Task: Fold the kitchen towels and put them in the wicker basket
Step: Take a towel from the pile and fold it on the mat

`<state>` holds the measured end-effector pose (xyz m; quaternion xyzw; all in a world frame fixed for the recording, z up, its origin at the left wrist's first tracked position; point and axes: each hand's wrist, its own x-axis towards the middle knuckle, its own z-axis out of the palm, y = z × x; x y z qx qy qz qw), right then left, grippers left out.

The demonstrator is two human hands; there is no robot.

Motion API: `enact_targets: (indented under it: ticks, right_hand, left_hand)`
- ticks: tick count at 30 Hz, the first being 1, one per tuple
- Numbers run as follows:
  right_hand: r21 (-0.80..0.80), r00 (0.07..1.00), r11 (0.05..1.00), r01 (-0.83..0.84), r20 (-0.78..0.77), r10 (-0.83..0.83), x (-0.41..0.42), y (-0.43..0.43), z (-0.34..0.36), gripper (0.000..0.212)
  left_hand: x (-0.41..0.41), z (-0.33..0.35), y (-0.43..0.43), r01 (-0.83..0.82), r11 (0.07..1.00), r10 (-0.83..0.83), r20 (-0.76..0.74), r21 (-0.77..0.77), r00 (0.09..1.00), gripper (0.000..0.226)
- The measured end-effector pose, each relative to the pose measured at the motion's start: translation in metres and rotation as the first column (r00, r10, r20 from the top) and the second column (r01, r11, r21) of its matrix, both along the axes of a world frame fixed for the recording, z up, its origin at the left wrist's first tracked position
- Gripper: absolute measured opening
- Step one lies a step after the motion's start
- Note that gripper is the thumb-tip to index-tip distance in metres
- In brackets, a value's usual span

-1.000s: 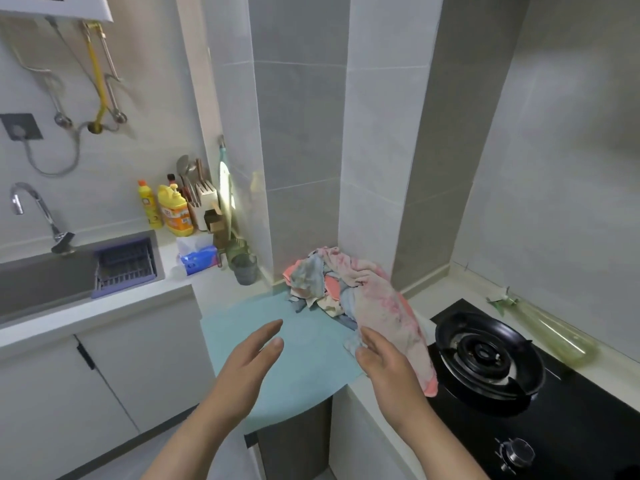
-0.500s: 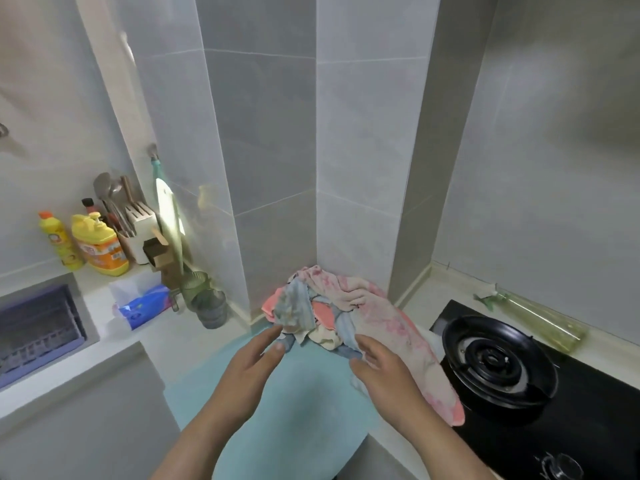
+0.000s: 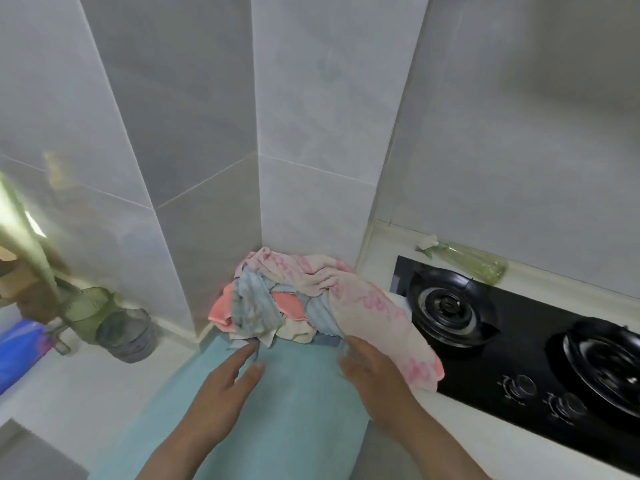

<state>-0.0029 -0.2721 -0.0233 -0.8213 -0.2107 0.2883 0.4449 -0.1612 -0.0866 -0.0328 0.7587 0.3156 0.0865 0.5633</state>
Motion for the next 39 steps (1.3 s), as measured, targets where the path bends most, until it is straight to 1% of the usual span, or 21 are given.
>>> enact_targets:
  ticks: [2,3,4,5,6,8,9,10,12,13,16,18,20,22,24,26,29,32,34,37,39]
  right_hand:
    - [-0.023,1.0,1.0,-0.006,0.01,0.007,0.007,0.0,-0.007,0.055]
    - [-0.038,0.999,0.999,-0.025,0.029,0.026,0.012,0.0,-0.011,0.059]
    - [-0.064,0.996,0.997,-0.052,0.066,0.056,0.015,0.001,-0.014,0.068]
    - [-0.101,0.988,0.991,-0.083,0.12,0.095,0.02,0.002,-0.017,0.083]
    - [-0.14,0.979,0.984,-0.108,0.157,0.13,0.028,0.002,-0.027,0.1]
    - [-0.226,0.955,0.961,-0.157,0.215,0.206,0.051,0.004,-0.048,0.119]
    - [-0.266,0.938,0.947,-0.182,0.243,0.248,0.063,0.007,-0.055,0.118]
    - [-0.3,0.918,0.933,-0.198,0.278,0.284,0.073,0.012,-0.061,0.107]
    - [-0.36,0.848,0.915,-0.182,0.414,0.331,0.095,0.022,-0.077,0.074]
    - [-0.36,0.816,0.921,-0.148,0.481,0.32,0.106,0.027,-0.085,0.065]
    - [-0.263,0.752,0.965,-0.02,0.631,0.188,0.131,0.043,-0.102,0.062]
    - [-0.151,0.757,0.988,0.043,0.65,0.067,0.143,0.051,-0.107,0.068]
    - [-0.091,0.773,0.992,0.087,0.634,-0.01,0.158,0.056,-0.107,0.068]
    - [-0.118,0.74,0.987,0.108,0.673,0.0,0.168,0.061,-0.104,0.049]
    - [-0.121,0.681,0.985,0.123,0.732,0.005,0.173,0.063,-0.099,0.029]
    - [-0.047,0.659,0.991,0.122,0.75,-0.046,0.171,0.062,-0.094,0.032]
    - [0.139,0.621,0.984,0.115,0.763,-0.18,0.162,0.058,-0.083,0.042]
    - [0.33,0.621,0.943,0.047,0.729,-0.286,0.142,0.054,-0.067,0.045]
    - [0.435,0.67,0.9,-0.031,0.677,-0.304,0.122,0.053,-0.057,0.048]
    - [0.512,0.755,0.847,-0.143,0.61,-0.241,0.085,0.046,-0.043,0.044]
    - [0.518,0.782,0.83,-0.208,0.597,-0.176,0.057,0.04,-0.041,0.038]
  left_hand:
    - [0.008,-0.006,0.007,0.027,1.0,-0.027,-0.007,0.01,1.0,0.071]
    - [0.016,-0.011,0.012,0.038,0.999,-0.038,-0.013,0.019,0.999,0.068]
    - [0.022,-0.014,0.016,0.054,0.998,-0.053,-0.018,0.026,0.998,0.056]
    - [0.029,-0.018,0.019,0.08,0.996,-0.079,-0.026,0.04,0.997,0.044]
    - [0.04,-0.023,0.022,0.119,0.99,-0.117,-0.025,0.075,0.993,0.04]
    - [0.068,-0.038,0.029,0.207,0.96,-0.202,-0.047,0.19,0.978,0.048]
    - [0.084,-0.045,0.033,0.241,0.938,-0.232,-0.064,0.249,0.971,0.053]
    - [0.1,-0.05,0.037,0.262,0.917,-0.253,-0.07,0.301,0.965,0.056]
    - [0.132,-0.06,0.048,0.272,0.871,-0.272,-0.06,0.409,0.96,0.055]
    - [0.148,-0.064,0.055,0.263,0.845,-0.269,-0.054,0.466,0.962,0.055]
    - [0.191,-0.07,0.075,0.19,0.744,-0.221,-0.032,0.641,0.975,0.051]
    - [0.214,-0.075,0.089,0.187,0.647,-0.214,-0.059,0.739,0.975,0.053]
    - [0.229,-0.085,0.101,0.234,0.58,-0.193,-0.147,0.78,0.97,0.056]
    - [0.236,-0.093,0.108,0.238,0.526,-0.175,-0.17,0.816,0.97,0.041]
    - [0.24,-0.093,0.108,0.151,0.483,-0.178,-0.072,0.862,0.981,0.025]
    - [0.238,-0.086,0.106,-0.001,0.539,-0.171,0.11,0.843,0.979,0.027]
    - [0.226,-0.065,0.096,-0.223,0.637,-0.128,0.386,0.738,0.913,0.037]
    - [0.21,-0.044,0.087,-0.329,0.685,-0.07,0.507,0.651,0.859,0.031]
    - [0.194,-0.032,0.08,-0.391,0.705,-0.052,0.593,0.592,0.804,0.029]
    - [0.162,-0.019,0.063,-0.447,0.784,0.028,0.696,0.43,0.718,0.027]
    - [0.133,-0.015,0.049,-0.454,0.837,0.107,0.723,0.306,0.683,0.028]
